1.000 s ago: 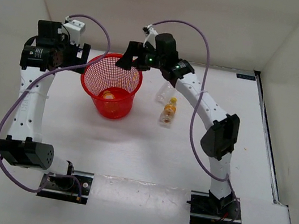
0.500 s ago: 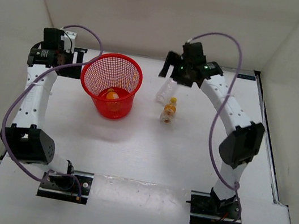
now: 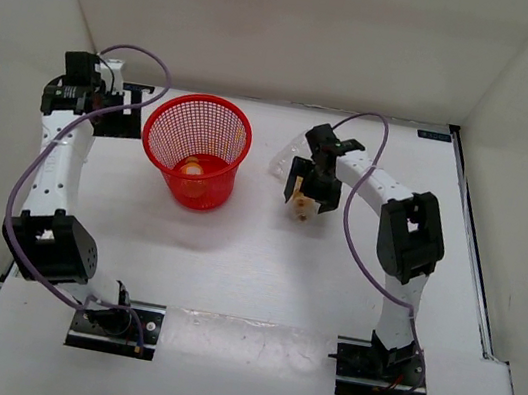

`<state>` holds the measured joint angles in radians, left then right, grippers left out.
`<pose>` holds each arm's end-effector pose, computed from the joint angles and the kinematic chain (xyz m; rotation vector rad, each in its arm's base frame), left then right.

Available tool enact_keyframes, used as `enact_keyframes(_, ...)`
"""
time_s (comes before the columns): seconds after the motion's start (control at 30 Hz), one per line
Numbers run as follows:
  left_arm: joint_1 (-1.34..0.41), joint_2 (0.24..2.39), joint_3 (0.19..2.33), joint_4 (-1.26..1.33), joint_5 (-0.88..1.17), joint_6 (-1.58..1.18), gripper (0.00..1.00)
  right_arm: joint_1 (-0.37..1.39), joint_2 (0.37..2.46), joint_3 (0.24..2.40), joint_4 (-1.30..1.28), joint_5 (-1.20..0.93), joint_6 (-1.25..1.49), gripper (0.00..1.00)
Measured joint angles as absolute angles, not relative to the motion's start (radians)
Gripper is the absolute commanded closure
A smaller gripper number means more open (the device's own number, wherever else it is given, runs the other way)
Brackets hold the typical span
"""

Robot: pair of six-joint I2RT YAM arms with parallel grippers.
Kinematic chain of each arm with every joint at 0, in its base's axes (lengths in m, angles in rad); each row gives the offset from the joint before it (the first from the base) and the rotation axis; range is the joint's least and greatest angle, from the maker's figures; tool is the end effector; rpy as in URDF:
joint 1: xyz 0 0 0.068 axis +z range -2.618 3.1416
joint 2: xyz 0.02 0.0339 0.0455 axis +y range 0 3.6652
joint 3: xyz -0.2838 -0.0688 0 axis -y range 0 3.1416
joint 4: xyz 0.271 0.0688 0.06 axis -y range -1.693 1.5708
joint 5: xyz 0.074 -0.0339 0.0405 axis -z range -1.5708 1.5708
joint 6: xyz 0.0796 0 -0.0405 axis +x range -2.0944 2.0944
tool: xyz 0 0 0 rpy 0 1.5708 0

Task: Put the plastic bottles in the bin

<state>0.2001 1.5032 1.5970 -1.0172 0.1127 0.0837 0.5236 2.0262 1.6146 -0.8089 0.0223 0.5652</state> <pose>0.3520 0.0623 0.3597 -0.0976 2.4841 -0.0209 0.4078 0.2334 0.1707 0.0642 2.8206 0.2317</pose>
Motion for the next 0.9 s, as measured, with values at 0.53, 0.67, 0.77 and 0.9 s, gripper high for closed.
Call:
enact_keyframes(0.53, 0.305, 1.312, 1.256, -0.885, -0.319, -0.012, 0.00, 0.509, 2.113, 1.637, -0.711, 0.044, 0.418, 0.92)
enact_keyframes(0.67, 0.305, 1.312, 1.218, -0.887, -0.341, -0.019, 0.00, 0.482, 2.004, 1.545, -0.719, 0.055, 0.422, 0.93)
enact_keyframes(0.77, 0.305, 1.312, 1.217, -0.884, -0.354, -0.020, 0.00, 0.465, 1.884, 1.553, -0.727, 0.058, 0.421, 0.93)
enact_keyframes(0.9, 0.305, 1.315, 1.217, -0.881, -0.360, -0.023, 0.00, 0.493, 1.753, 1.715, -0.645, 0.044, 0.403, 0.88)
